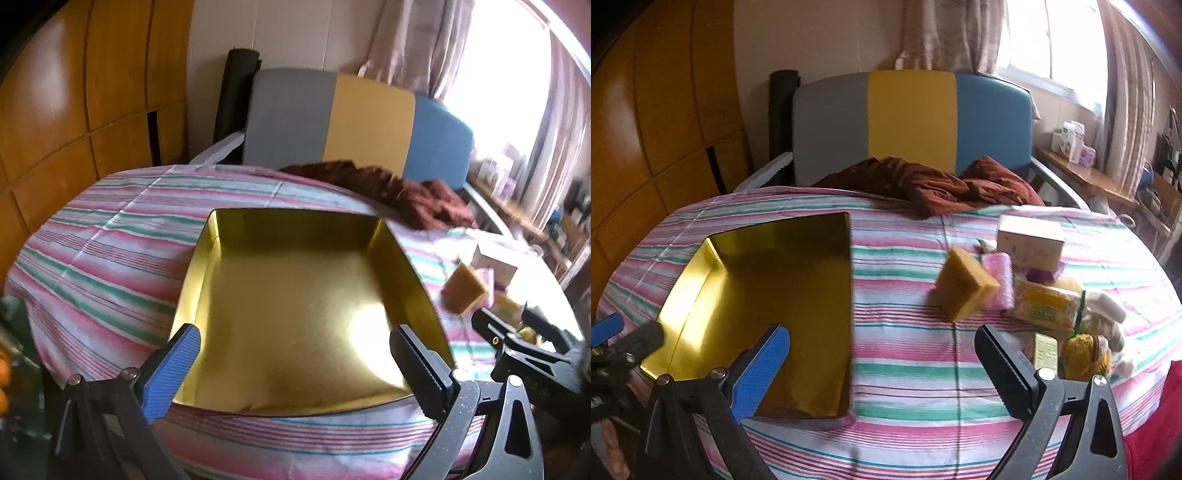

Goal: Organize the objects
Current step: 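Move the right gripper to the white medicine box and grasp it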

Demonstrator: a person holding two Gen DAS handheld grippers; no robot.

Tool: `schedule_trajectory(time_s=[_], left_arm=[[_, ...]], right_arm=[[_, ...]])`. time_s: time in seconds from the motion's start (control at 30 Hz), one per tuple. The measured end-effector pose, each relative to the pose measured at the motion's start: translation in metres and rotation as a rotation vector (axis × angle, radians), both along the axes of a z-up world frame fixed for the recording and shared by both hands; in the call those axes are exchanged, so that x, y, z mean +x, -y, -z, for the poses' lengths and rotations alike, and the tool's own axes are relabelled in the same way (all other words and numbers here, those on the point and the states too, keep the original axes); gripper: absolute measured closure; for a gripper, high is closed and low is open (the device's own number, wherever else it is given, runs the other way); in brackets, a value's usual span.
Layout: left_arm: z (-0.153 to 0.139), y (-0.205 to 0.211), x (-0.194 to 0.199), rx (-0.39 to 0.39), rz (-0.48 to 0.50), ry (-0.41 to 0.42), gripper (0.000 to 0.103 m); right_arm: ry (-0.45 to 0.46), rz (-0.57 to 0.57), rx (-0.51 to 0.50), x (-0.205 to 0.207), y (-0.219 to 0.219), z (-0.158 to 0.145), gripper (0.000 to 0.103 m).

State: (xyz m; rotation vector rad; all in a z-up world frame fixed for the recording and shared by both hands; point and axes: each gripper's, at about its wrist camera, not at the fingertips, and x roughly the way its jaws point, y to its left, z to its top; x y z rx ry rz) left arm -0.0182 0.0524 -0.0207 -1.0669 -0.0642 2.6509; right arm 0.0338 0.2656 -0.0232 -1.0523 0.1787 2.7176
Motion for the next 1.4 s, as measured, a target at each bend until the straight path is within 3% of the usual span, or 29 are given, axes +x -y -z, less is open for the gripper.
schedule_trajectory(time_s=[0.3, 0.6, 0.8, 0.97, 1.13, 1.3, 1.4], left_arm=[[-0.003, -0.016, -0.001, 0.015, 0.123, 0.019, 0.000], [-0.011, -0.056, 0.001, -0.017, 0.237, -0.013, 0.000], [-0.014, -0.096, 0.002, -0.092, 0.308, -0.023, 0.000], [-0.015, -0.116, -0.001, -0.095, 0.336, 0.004, 0.000], [-0.010, -0.131, -0.004, -0.097, 0.380, 0.027, 0.000], [-0.009, -0.138, -0.002, -0.087, 0.436, 0.025, 0.000], [-0.011, -0.142, 0.000, -0.078, 0.470, 0.013, 0.000]], right_arm=[[0.057, 0.139, -0.055, 0.019, -0.074, 0.005, 0.001], [0.046, 0.306, -0.115, 0.041, -0.167, -0.014, 0.001], [0.023, 0.361, -0.125, 0.043, -0.201, -0.023, 0.001], [0.015, 0.373, -0.127, 0.030, -0.220, -0.027, 0.001], [0.053, 0.263, -0.098, 0.001, -0.224, -0.026, 0.001], [0.152, -0.033, 0.076, -0.047, -0.212, -0.023, 0.001], [0.237, -0.146, 0.204, -0.076, -0.202, -0.017, 0.001]])
